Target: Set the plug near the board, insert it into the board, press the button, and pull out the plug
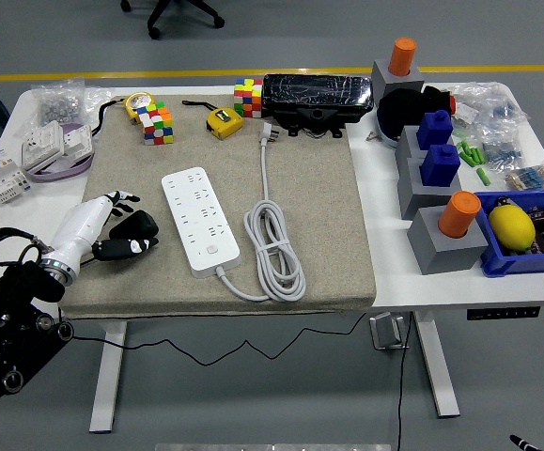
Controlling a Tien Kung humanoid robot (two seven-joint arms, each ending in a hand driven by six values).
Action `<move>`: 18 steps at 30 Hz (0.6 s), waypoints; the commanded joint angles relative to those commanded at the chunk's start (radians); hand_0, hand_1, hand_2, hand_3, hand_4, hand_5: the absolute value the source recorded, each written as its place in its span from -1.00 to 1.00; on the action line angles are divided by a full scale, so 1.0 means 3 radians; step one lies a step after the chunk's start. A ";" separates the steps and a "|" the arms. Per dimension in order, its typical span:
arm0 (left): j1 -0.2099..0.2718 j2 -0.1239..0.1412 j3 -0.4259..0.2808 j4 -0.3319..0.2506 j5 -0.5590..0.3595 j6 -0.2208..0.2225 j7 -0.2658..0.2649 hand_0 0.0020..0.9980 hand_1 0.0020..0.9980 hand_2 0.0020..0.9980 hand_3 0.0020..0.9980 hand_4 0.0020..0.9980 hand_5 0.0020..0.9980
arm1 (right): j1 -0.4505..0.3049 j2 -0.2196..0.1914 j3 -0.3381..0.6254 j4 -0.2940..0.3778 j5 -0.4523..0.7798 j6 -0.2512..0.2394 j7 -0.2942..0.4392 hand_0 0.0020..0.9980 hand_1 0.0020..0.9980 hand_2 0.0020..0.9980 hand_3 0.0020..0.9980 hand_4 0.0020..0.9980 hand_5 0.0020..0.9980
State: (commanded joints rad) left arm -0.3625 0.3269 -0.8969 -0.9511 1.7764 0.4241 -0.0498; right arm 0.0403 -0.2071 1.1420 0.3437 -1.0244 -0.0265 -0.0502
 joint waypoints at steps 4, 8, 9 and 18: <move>0.0058 0.0003 -0.0100 -0.0100 -0.0059 0.0095 -0.0107 0.26 0.32 0.37 0.59 1.00 0.13 | -0.0002 -0.0001 -0.0001 -0.0002 -0.0002 -0.0001 0.0000 0.30 0.29 0.29 0.14 0.99 0.12; 0.0127 -0.0002 -0.0237 -0.0261 -0.0350 0.0264 -0.0312 0.16 0.22 0.25 0.46 1.00 0.00 | 0.0002 0.0003 0.0005 -0.0005 -0.0003 0.0000 0.0001 0.30 0.29 0.29 0.13 0.99 0.12; 0.0144 -0.0004 -0.0276 -0.0305 -0.0482 0.0301 -0.0369 0.16 0.22 0.25 0.46 1.00 0.00 | 0.0002 0.0004 0.0007 -0.0007 -0.0003 -0.0001 0.0001 0.30 0.29 0.29 0.13 0.99 0.12; 0.0236 -0.0047 -0.0568 -0.0525 -0.1173 0.0393 -0.0565 0.11 0.11 0.07 0.19 0.77 -0.20 | 0.0009 0.0015 0.0004 -0.0038 0.0001 -0.0003 0.0002 0.30 0.29 0.29 0.13 0.99 0.12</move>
State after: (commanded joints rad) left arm -0.2917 0.3128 -1.0672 -1.1086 1.4245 0.5418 -0.2194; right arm 0.0430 -0.2026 1.1433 0.3324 -1.0241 -0.0273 -0.0495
